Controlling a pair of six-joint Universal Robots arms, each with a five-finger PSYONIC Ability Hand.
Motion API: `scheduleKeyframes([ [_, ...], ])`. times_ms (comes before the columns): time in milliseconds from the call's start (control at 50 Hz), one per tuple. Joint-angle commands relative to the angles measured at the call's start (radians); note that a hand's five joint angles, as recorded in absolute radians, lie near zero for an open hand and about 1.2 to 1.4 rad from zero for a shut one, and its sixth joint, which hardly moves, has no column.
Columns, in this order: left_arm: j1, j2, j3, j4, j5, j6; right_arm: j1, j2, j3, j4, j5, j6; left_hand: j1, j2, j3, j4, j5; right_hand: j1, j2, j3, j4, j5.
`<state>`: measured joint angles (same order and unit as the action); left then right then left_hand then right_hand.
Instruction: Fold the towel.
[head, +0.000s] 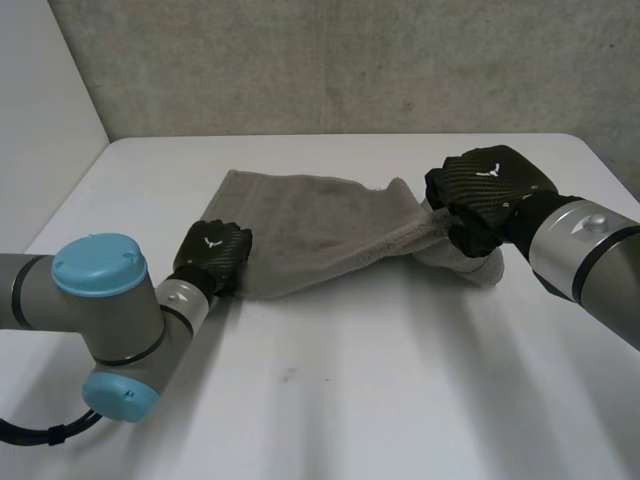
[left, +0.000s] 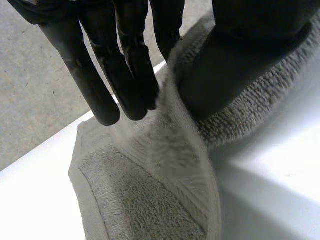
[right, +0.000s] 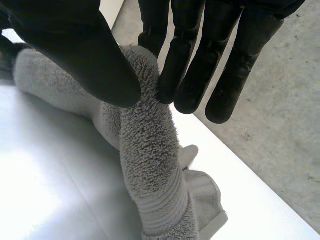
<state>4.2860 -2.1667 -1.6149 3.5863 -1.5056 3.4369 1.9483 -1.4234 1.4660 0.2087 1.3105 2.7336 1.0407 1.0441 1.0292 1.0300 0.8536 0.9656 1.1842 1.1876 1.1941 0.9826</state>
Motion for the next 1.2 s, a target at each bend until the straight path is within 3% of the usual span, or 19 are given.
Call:
scheduleKeyframes([
  [20,0.005,0.073,-0.019,-0.017,-0.004,0.033,-0.040,-0.012,0.024,0.000,-0.005,-0.011,0.356,0.352,0.367,0.366,0.368,0.431,0.212,0.209,0.202,0.239],
  [120,0.032,0.268,-0.089,-0.069,0.004,0.130,-0.066,-0.017,0.016,0.005,-0.005,-0.052,0.356,0.352,0.367,0.366,0.368,0.431,0.212,0.209,0.202,0.239],
  [220,0.064,0.603,-0.074,-0.130,0.008,0.222,-0.083,-0.121,-0.039,0.020,0.003,-0.172,0.356,0.352,0.367,0.366,0.368,0.431,0.212,0.209,0.202,0.239],
  [360,0.061,0.760,0.016,-0.246,0.027,0.220,-0.081,-0.206,-0.128,0.076,0.010,-0.173,0.356,0.352,0.367,0.366,0.368,0.431,0.212,0.209,0.202,0.239],
  [500,0.057,0.693,0.036,-0.365,0.084,0.228,-0.085,-0.170,-0.144,0.189,0.000,-0.196,0.356,0.352,0.367,0.366,0.368,0.431,0.212,0.209,0.202,0.239],
  [640,0.071,0.353,0.111,-0.481,0.077,0.300,-0.054,0.122,-0.210,0.311,0.044,-0.370,0.356,0.352,0.367,0.366,0.368,0.431,0.212,0.209,0.202,0.239],
  [780,0.089,0.146,0.268,-0.509,0.076,0.401,0.003,0.316,-0.383,0.271,0.142,-0.371,0.356,0.352,0.367,0.366,0.368,0.431,0.212,0.209,0.202,0.239],
  [880,0.087,0.108,0.486,-0.471,0.074,0.392,0.038,0.388,-0.584,0.084,0.208,-0.313,0.356,0.352,0.367,0.366,0.368,0.431,0.212,0.209,0.202,0.239],
  [920,0.083,0.117,0.639,-0.370,0.070,0.357,0.037,0.383,-0.663,-0.129,0.233,-0.272,0.356,0.352,0.367,0.366,0.368,0.431,0.212,0.209,0.202,0.239],
  [980,0.077,0.126,0.693,-0.297,0.061,0.326,0.040,0.368,-0.668,-0.262,0.236,-0.256,0.356,0.352,0.367,0.366,0.368,0.431,0.212,0.209,0.202,0.239],
  [1020,0.071,0.181,0.716,-0.139,0.036,0.254,0.040,0.304,-0.617,-0.487,0.248,-0.241,0.356,0.352,0.367,0.366,0.368,0.431,0.212,0.209,0.202,0.239],
  [1040,0.071,0.182,0.716,-0.138,0.036,0.254,0.040,0.304,-0.616,-0.488,0.248,-0.241,0.356,0.352,0.367,0.366,0.368,0.431,0.212,0.209,0.202,0.239],
  [1080,0.072,0.235,0.676,-0.011,0.018,0.193,0.041,0.232,-0.522,-0.580,0.242,-0.247,0.356,0.352,0.367,0.366,0.368,0.431,0.212,0.209,0.202,0.239],
  [1200,0.081,0.277,0.517,0.006,0.028,0.159,0.037,0.187,-0.403,-0.542,0.233,-0.249,0.356,0.352,0.367,0.366,0.368,0.431,0.212,0.209,0.202,0.239],
])
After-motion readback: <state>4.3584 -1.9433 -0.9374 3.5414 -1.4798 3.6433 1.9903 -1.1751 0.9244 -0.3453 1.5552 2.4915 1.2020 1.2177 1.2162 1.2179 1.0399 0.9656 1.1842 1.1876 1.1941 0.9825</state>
